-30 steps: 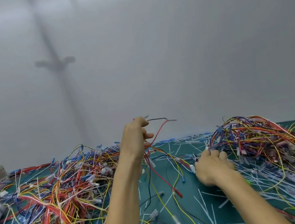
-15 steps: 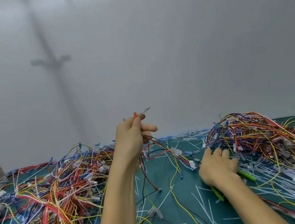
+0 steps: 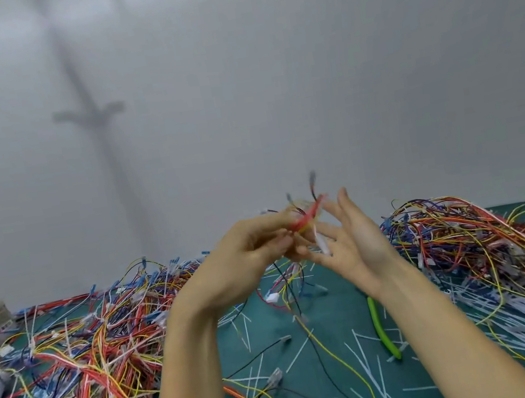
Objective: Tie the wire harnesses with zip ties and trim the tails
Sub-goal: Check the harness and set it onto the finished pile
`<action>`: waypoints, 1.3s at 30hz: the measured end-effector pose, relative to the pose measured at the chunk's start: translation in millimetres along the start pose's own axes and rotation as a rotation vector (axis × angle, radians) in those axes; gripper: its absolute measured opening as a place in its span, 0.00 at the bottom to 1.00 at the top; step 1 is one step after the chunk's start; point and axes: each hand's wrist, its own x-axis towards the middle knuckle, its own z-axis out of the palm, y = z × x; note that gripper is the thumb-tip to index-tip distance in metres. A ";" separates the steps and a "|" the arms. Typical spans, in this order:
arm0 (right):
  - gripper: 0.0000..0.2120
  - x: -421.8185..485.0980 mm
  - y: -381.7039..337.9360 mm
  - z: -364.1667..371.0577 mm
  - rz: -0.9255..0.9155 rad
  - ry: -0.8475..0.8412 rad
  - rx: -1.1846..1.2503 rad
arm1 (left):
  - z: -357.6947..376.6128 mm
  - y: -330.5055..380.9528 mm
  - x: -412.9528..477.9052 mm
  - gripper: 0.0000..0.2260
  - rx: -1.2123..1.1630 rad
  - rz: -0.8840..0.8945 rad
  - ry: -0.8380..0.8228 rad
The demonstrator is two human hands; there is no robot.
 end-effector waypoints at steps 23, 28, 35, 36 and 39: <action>0.16 -52.4 -45.4 27.7 -0.167 -0.382 -1.151 | 10.1 -14.4 18.9 0.08 -0.615 -0.274 0.614; 0.18 -56.6 -58.5 32.4 -0.283 -0.228 -1.217 | 6.3 1.0 16.8 0.07 -0.818 -0.170 0.521; 0.16 -58.0 -60.3 38.9 -0.276 -0.005 -1.325 | 13.9 9.1 14.9 0.05 -0.444 -0.130 0.486; 0.13 -57.0 -61.9 41.4 -0.334 0.076 -1.202 | 13.8 8.5 13.6 0.04 -0.376 -0.125 0.450; 0.09 -55.1 -67.5 51.7 -0.420 0.045 -1.042 | 15.2 8.6 11.8 0.04 -0.209 -0.082 0.351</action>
